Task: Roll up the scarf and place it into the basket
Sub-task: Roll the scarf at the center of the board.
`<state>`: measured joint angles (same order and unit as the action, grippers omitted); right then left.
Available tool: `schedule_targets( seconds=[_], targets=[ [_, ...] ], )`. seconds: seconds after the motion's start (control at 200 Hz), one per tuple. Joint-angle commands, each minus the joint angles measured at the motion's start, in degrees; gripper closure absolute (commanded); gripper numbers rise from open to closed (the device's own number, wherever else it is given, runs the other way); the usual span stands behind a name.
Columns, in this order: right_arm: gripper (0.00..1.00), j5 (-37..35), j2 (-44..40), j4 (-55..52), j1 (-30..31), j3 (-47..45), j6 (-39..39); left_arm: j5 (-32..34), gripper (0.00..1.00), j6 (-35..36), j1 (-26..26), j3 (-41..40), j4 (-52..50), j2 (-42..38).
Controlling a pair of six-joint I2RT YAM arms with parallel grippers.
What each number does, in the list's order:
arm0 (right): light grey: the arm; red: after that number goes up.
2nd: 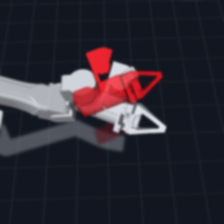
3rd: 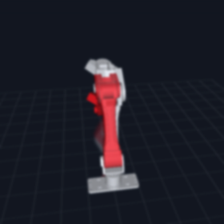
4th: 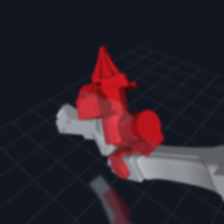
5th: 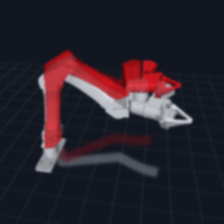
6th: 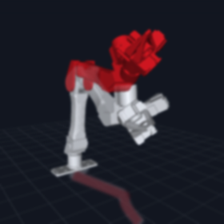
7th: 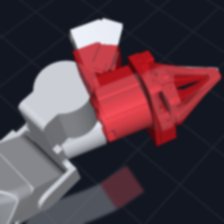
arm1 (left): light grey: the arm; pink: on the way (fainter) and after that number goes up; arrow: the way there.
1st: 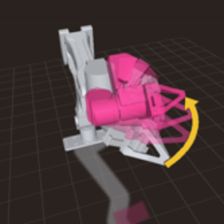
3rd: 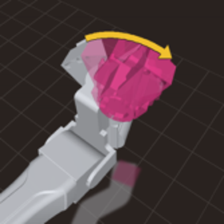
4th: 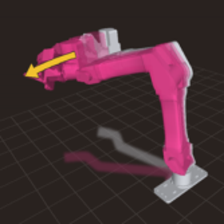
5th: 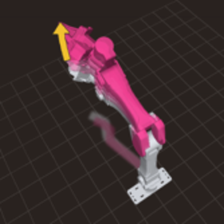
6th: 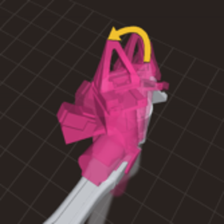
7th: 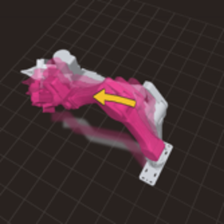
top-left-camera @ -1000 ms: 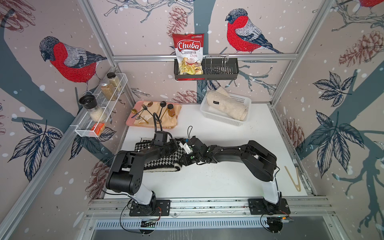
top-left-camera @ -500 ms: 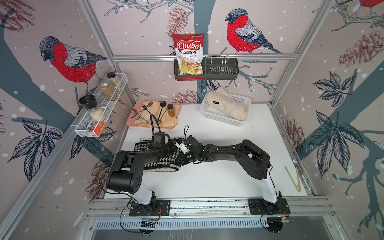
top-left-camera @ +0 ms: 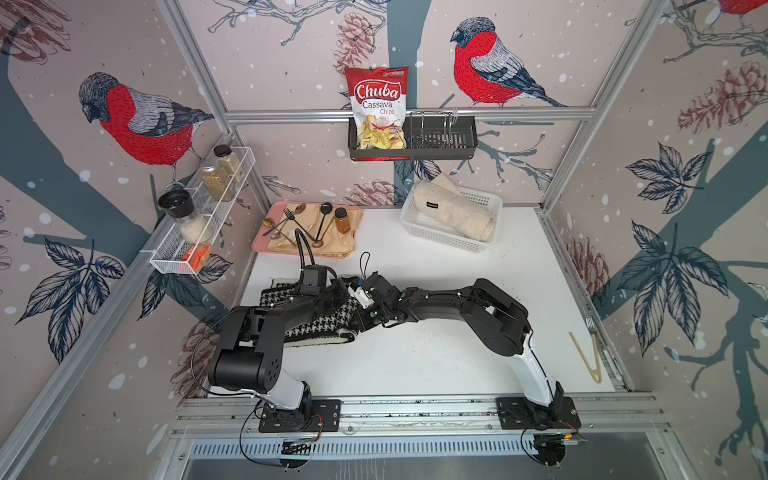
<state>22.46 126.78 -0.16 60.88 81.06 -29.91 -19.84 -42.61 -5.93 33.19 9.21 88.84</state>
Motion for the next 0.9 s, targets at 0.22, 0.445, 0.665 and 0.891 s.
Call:
schedule_targets(
  seconds=[0.22,0.445,0.665,0.891],
  targets=[
    [0.86,-22.25,-7.50,-22.66,-2.31,-12.41,-2.09,-5.12,1.00,-9.19,-9.34,-6.48,15.78,8.88],
    [0.72,-29.61,-23.04,-25.96,-5.78,-24.39,-5.94,-3.24,1.00,-21.12,-22.77,-1.53,29.97,18.03],
    [0.13,-29.59,-40.01,-25.55,-10.48,-35.96,-10.58,-1.88,1.00,-26.06,-29.13,7.38,35.17,25.01],
    [0.07,-16.64,-46.56,-9.34,-19.08,-44.54,-8.64,-2.12,1.00,-25.19,-23.14,-1.30,37.68,16.94]
  ],
)
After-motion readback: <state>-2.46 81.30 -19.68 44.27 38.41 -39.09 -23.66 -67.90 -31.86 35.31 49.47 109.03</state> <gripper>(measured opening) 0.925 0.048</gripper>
